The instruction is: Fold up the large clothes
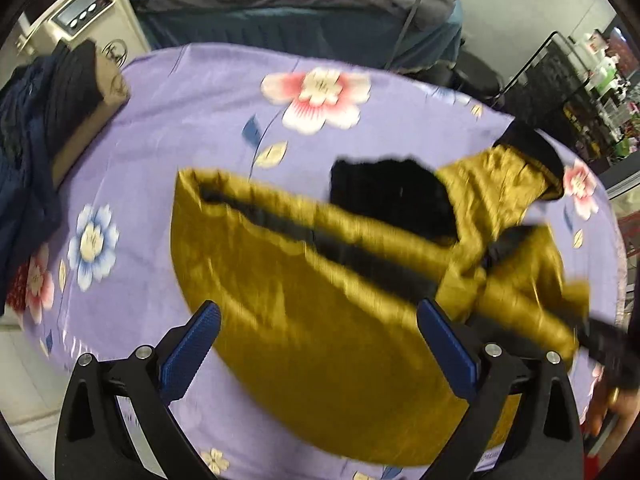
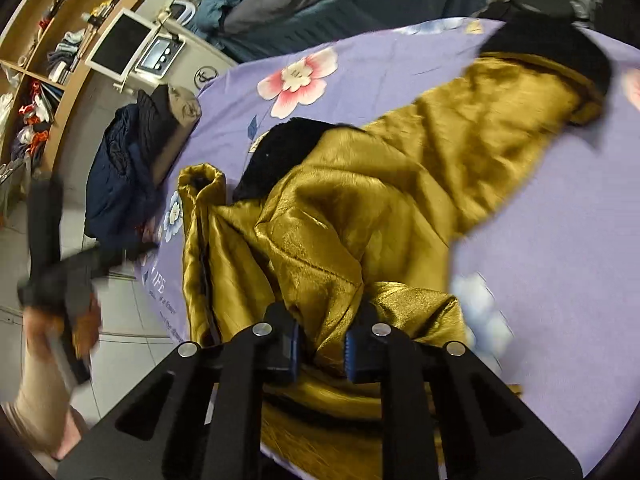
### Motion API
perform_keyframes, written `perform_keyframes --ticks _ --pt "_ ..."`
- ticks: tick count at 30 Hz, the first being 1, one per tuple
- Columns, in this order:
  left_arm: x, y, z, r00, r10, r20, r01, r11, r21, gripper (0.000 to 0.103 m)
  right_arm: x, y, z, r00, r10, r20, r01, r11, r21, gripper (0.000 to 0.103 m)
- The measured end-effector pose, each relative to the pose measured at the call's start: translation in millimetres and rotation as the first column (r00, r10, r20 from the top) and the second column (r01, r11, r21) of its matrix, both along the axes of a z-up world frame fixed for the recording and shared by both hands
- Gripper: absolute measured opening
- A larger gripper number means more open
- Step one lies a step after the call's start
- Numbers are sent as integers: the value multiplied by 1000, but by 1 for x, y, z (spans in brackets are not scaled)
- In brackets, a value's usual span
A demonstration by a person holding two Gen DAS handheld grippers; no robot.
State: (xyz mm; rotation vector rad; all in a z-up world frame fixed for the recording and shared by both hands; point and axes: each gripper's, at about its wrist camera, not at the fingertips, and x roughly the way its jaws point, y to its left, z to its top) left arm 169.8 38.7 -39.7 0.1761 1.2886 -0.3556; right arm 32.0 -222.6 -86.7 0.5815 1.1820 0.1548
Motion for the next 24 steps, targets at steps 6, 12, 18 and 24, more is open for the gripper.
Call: perform_keyframes --ticks 6,12,18,24 --pt "36 -80 19 986 -164 45 164 986 -13 96 -119 -14 1 985 -131 -110 125 991 -56 15" --pt "2 -173 -3 907 -422 -10 422 907 1 97 -201 -13 -33 917 -336 -217 337 941 -33 15" --pt "-87 -256 -70 689 -703 -175 709 704 -39 97 -209 4 -19 909 -394 -138 387 919 -74 15" --pt "-132 -289 -160 518 -722 -459 789 611 -69 96 -225 3 -19 895 -429 -117 426 903 -52 15"
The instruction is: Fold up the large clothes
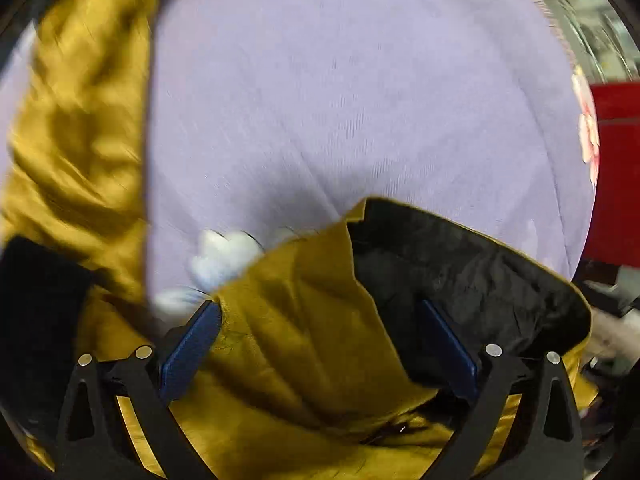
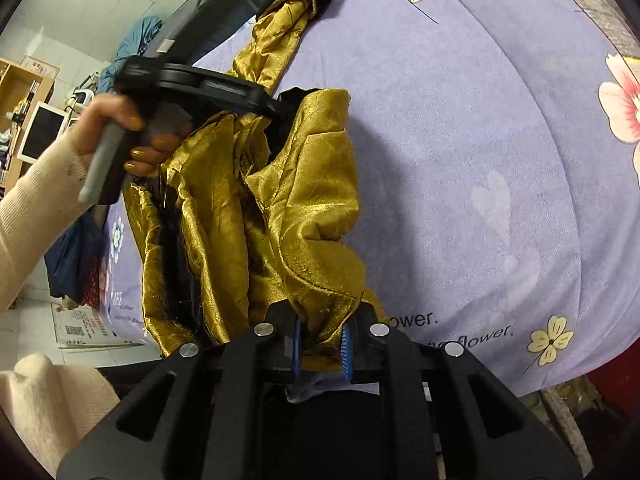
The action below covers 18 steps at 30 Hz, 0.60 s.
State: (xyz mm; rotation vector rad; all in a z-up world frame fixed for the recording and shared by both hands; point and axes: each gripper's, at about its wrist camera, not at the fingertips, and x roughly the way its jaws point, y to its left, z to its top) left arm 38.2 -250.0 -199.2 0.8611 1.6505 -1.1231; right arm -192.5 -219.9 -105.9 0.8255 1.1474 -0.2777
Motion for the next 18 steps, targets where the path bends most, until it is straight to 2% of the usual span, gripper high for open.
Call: perform_keyframes --ticks 1,2,3,4,5,6,9,11,12,13,16,17,18 --pt "-1 0 -8 999 25 25 -26 999 21 96 -5 -3 1 1000 6 -1 -6 1000 -10 15" --pt "-2 0 -13 996 28 86 -32 999 42 92 -5 0 4 1000 19 -1 -19 999 -28 15" --pt "-3 1 -19 983 9 181 -25 996 83 75 -8 0 7 1000 29 3 -29 999 -43 15" --pt "-6 2 -21 970 -20 241 -6 994 106 72 -7 2 12 999 40 12 -39 997 -67 15" --pt "-7 3 -17 969 -17 246 -4 996 85 60 -4 5 18 998 53 25 -50 994 -92 15" --pt "-8 4 -11 968 -8 253 -8 998 63 36 -1 6 24 997 66 36 -62 991 -117 15" --pt "5 12 18 933 62 355 -60 998 -17 12 4 8 38 993 93 73 -80 983 -168 15" --pt "28 29 49 910 198 365 -164 979 -122 9 11 4 54 988 95 123 -71 980 -186 14" --pt "41 38 64 895 265 359 -218 962 -166 8 13 1 62 985 94 146 -65 979 -195 14" --pt "58 55 87 871 354 340 -287 929 -233 8 17 -2 73 980 92 174 -55 977 -206 13" --pt "95 109 157 792 537 289 -400 815 -420 6 31 -10 108 955 106 278 -40 971 -234 11" --pt "107 127 179 763 587 270 -426 771 -473 6 34 -13 118 942 113 315 -39 972 -231 11" --pt "116 161 211 726 644 240 -447 708 -547 6 41 -16 132 921 124 368 -46 976 -213 11"
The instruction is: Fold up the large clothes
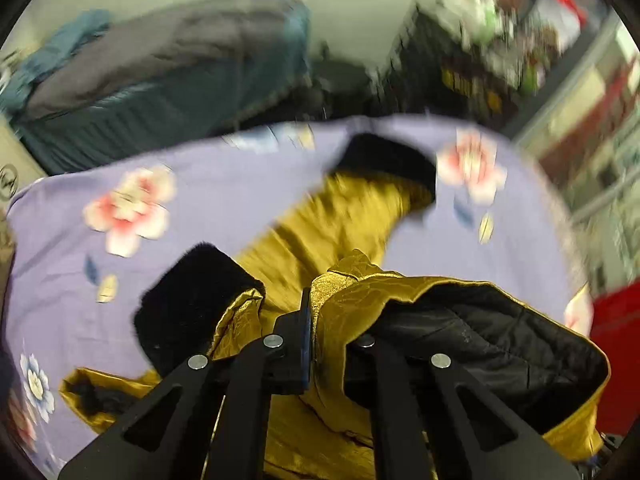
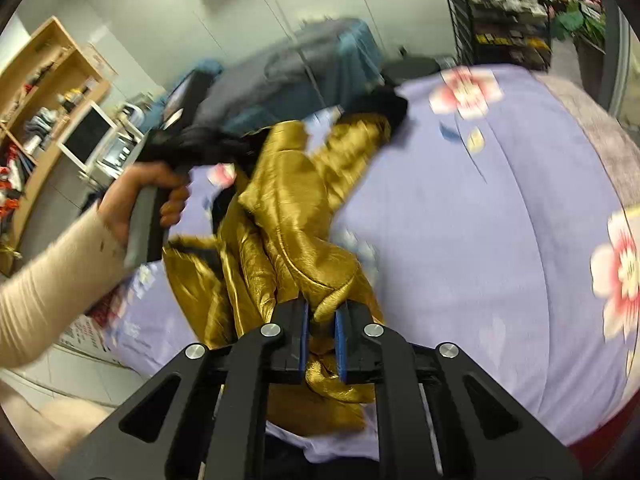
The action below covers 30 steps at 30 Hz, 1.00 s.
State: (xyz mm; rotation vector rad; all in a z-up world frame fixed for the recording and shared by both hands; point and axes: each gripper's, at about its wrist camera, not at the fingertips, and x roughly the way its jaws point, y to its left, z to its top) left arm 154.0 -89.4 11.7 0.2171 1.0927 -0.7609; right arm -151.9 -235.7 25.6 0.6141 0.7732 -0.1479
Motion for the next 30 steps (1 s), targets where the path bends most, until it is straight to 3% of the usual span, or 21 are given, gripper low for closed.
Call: perform_keyframes --ticks 2,3,5,8,11,13,14,15,16,17,19,20,21,22,23,24,25,26,28,29,30 --pt "12 30 41 996 64 56 -59 995 -76 6 10 -2 24 994 44 95 -47 999 24 11" --pt "11 64 70 990 102 93 -90 988 -123 6 17 0 37 985 85 151 -92 995 43 11" --pt "9 103 104 977 145 157 -121 981 -150 6 32 5 59 957 162 240 -181 982 57 11" --pt "-22 156 151 937 189 295 -149 977 -152 6 53 15 102 871 274 406 -340 935 97 11" --pt "-62 197 199 898 262 354 -177 951 -255 5 68 18 148 763 353 541 -465 882 81 11" --pt "-87 222 238 852 325 411 -201 927 -316 4 74 23 178 666 406 625 -558 828 57 8" --pt "-97 231 253 827 351 438 -205 915 -347 3 73 23 195 593 419 687 -611 790 47 0" --pt "-106 239 269 805 371 463 -203 906 -372 0 70 22 213 505 412 759 -663 748 35 0" --pt "-117 246 286 780 395 485 -202 893 -402 0 69 19 229 457 407 791 -675 737 11 0" --pt "-123 245 296 767 408 495 -200 885 -421 0 65 18 244 451 409 794 -650 760 -22 0" --pt "-130 242 313 741 413 530 -192 886 -422 0 66 16 261 526 406 747 -508 855 -107 0" --pt "-126 240 317 729 409 549 -198 894 -402 1 69 16 258 564 403 721 -450 882 -140 1" --pt "-124 238 314 725 408 555 -210 898 -386 7 77 18 250 618 403 675 -413 897 -157 12" --pt "-114 230 300 743 398 537 -228 906 -356 17 92 22 232 696 408 591 -407 902 -144 30" --pt "-107 224 283 760 389 521 -245 914 -325 50 105 23 213 748 411 521 -417 902 -113 88" --pt "-99 221 268 778 383 497 -271 919 -285 73 118 29 179 808 406 428 -421 905 -63 97" --pt "-90 220 245 794 388 468 -308 921 -241 74 126 33 154 835 408 370 -424 905 -42 97" --pt "-81 223 224 798 397 453 -338 918 -208 73 133 43 122 856 423 296 -439 898 -14 97" --pt "-63 231 182 820 421 388 -398 906 -144 73 143 69 64 863 485 138 -488 873 -20 97" --pt "-56 240 164 825 445 350 -430 894 -124 76 142 85 42 848 524 76 -523 852 -39 97" --pt "-49 251 141 818 479 318 -480 874 -79 78 144 103 18 812 584 12 -582 811 -59 97"
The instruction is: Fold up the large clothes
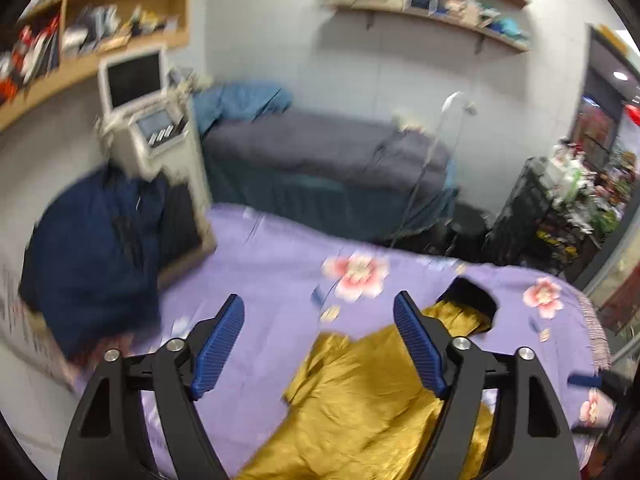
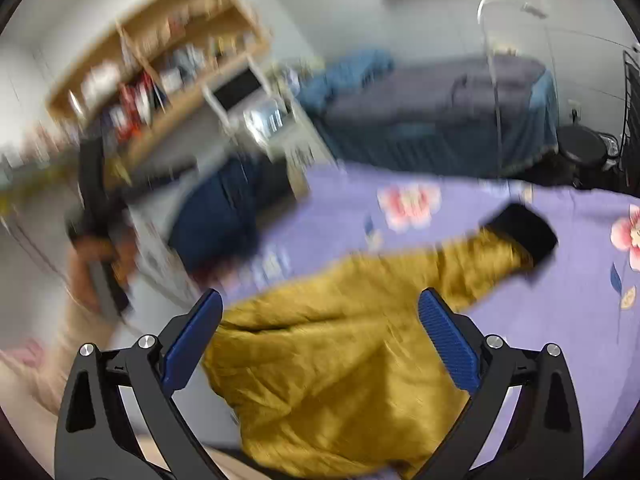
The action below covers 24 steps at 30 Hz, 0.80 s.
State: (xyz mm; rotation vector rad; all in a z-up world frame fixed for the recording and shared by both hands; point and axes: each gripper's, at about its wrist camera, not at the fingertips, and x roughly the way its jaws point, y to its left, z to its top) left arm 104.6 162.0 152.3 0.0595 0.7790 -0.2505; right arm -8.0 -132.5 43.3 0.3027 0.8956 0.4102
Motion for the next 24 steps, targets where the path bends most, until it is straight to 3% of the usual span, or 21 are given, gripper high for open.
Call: perform_keyframes --ticks 2,4,9,11,13,16,18,19,20,21,22,23,24 --pt "9 20 -32 995 49 -84 -48 999 12 80 1 19 -32 996 46 -81 -51 997 -63 97" --pt "9 49 -70 977 95 -188 -93 995 20 80 8 28 -53 983 84 -164 -95 994 -59 97" --pt "-29 116 -158 918 127 -376 -146 989 -21 84 8 44 -50 975 113 -191 -125 991 -51 97" --pt "-52 136 -209 852 97 -514 -157 985 -75 84 2 48 -43 975 100 -201 -109 993 -36 97" --pt "-70 147 -251 797 93 -597 -183 979 -92 84 7 49 -44 972 91 -217 -99 995 -28 97" --pt "-92 152 -301 763 102 -639 -198 977 -80 84 11 52 -51 965 88 -246 -90 996 3 97" --pt "-101 149 -324 738 85 -669 -213 971 -111 84 14 52 -58 960 82 -268 -83 996 7 97" --pt "-104 145 -337 705 80 -704 -239 962 -129 83 13 53 -60 959 77 -274 -80 997 1 97" --pt "-105 138 -344 684 61 -726 -248 957 -153 78 13 53 -62 958 71 -279 -76 997 -10 97" --pt "-105 129 -344 681 37 -731 -235 957 -171 68 11 53 -63 957 64 -284 -73 997 -20 97" --pt "-103 113 -337 695 5 -719 -186 967 -174 64 10 52 -64 957 58 -285 -67 997 -24 97" --pt "-101 101 -328 711 -21 -703 -145 974 -176 53 7 50 -64 958 46 -282 -57 998 -29 97" --pt "-98 86 -316 736 -63 -674 -92 977 -192 32 5 47 -64 960 33 -279 -44 998 -34 97"
